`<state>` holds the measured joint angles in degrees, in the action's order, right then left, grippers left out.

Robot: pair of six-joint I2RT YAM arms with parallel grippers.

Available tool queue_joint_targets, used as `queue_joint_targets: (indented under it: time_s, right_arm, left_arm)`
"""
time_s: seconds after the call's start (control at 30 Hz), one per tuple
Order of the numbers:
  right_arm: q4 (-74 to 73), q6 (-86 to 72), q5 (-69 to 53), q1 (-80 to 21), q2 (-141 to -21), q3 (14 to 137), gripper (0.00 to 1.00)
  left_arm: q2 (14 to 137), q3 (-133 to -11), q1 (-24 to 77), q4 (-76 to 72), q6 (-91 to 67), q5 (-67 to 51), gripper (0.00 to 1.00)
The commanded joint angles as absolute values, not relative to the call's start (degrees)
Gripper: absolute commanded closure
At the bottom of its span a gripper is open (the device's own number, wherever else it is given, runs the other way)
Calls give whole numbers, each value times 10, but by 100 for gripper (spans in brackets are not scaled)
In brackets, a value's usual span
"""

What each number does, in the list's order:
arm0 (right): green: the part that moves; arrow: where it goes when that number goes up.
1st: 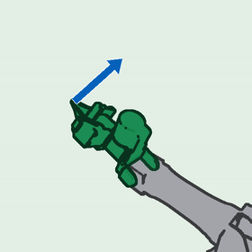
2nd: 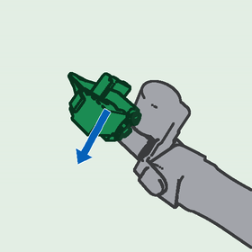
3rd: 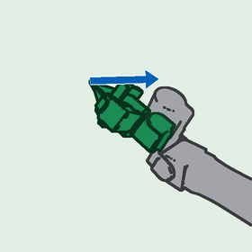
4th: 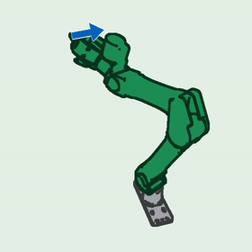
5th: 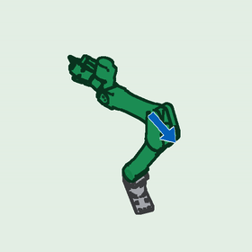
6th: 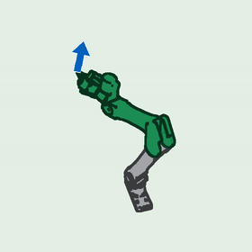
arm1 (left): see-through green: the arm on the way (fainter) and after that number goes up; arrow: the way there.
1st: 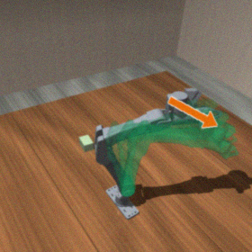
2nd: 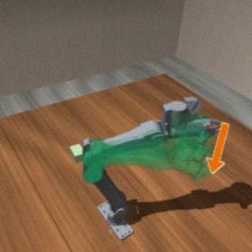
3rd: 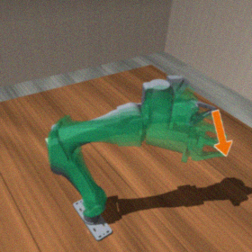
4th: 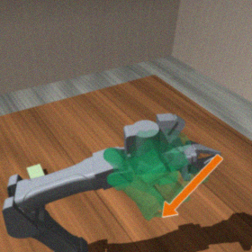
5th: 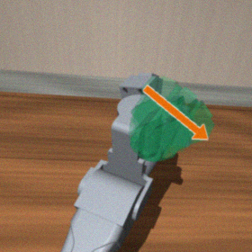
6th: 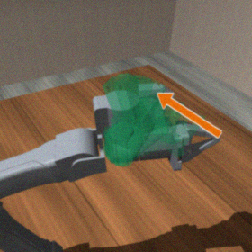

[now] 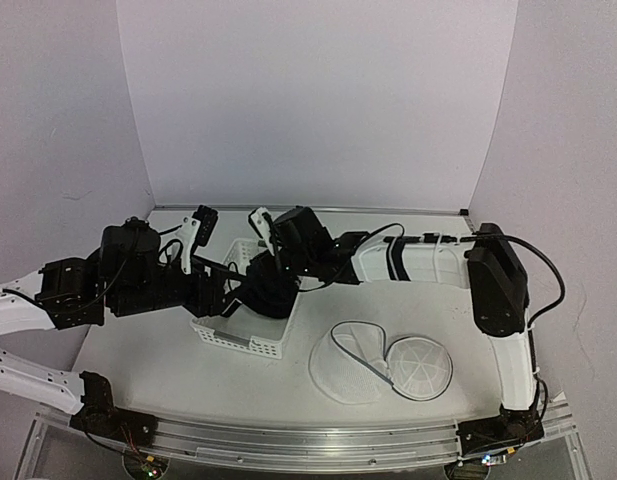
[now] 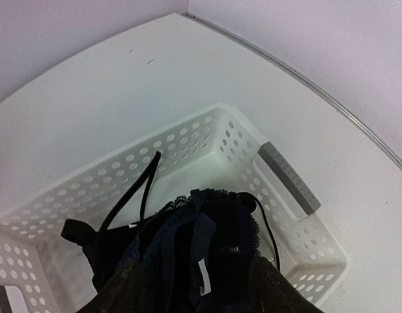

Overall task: Unzip the laundry bag and remove the bra
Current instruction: Place the bra in the bin, then close the laundry bag at the center of the board.

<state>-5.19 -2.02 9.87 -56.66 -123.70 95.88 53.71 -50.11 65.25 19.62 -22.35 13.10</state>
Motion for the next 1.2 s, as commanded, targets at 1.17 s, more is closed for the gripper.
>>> queue_joint_targets:
  time_s: [1.17]
  right_arm:
    - [21,-196,80,-305,-790,547,2]
  left_arm:
    - [698,-588,338,167,-217,64,0]
